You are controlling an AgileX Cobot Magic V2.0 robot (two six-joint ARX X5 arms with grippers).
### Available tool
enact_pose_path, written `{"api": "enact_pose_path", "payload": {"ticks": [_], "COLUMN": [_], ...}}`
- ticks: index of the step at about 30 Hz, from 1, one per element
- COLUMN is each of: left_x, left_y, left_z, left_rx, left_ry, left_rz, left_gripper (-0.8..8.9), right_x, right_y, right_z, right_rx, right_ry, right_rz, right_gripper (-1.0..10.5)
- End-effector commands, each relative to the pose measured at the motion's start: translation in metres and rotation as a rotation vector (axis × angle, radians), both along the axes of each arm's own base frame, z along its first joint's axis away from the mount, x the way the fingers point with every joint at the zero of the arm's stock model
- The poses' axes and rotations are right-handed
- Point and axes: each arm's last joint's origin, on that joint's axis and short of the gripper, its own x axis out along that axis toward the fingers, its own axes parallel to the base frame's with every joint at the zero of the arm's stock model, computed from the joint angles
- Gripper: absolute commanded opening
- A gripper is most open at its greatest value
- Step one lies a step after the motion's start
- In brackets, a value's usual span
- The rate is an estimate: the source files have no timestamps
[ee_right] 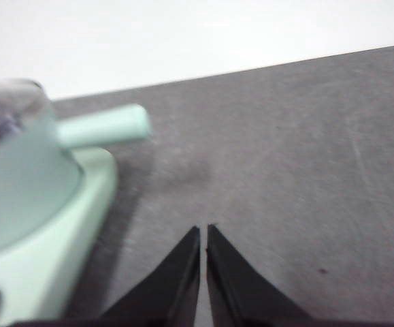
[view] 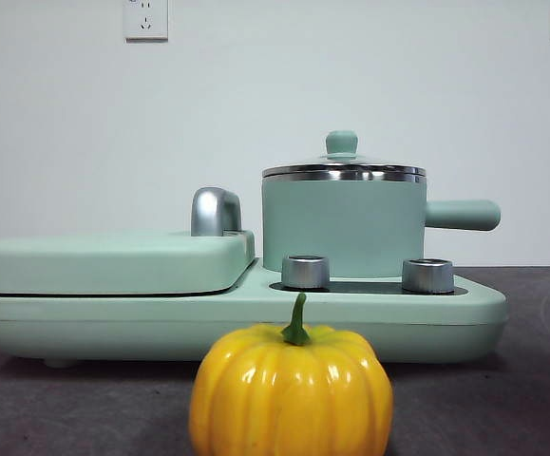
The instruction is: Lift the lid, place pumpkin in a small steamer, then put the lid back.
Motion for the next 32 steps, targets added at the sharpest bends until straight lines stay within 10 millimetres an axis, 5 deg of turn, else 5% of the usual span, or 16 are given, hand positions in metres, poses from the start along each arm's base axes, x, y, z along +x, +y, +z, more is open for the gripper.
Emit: {"api": "enact_pose_path", "payload": {"ticks": [1,9,24,32], "left_x": [-0.002,-0.006,-0.002,0.012], "left_y": [-0.002,-0.008,-0.022,-0.035], "left_z": [0.011,0.05,0.146,0.167], "left_rx": [-0.074,-0.119,-0.029,0.01], "left_ry": [-0.021,0.012,0.103,0.175], "left_rz": [-0.04,-0.107,-0.442,-0.669], "left_gripper": [0.16,0.16,0.16,0.16], "right_x": [-0.005,-0.016,-0.028,-0.03], "right_y": [0.001,0.002,0.012,0.015], "right_z": [0.02,0.067,0.168,0.198], "right_rx": [0.086,0.111,0.008,-0.095], "right_ry": [-0.034,-0.025,0.149,0.188], "right_rz": [0.006,0.049,0.436,0.59], "right_gripper": [0.1,0.1,0.1,0.1]}}
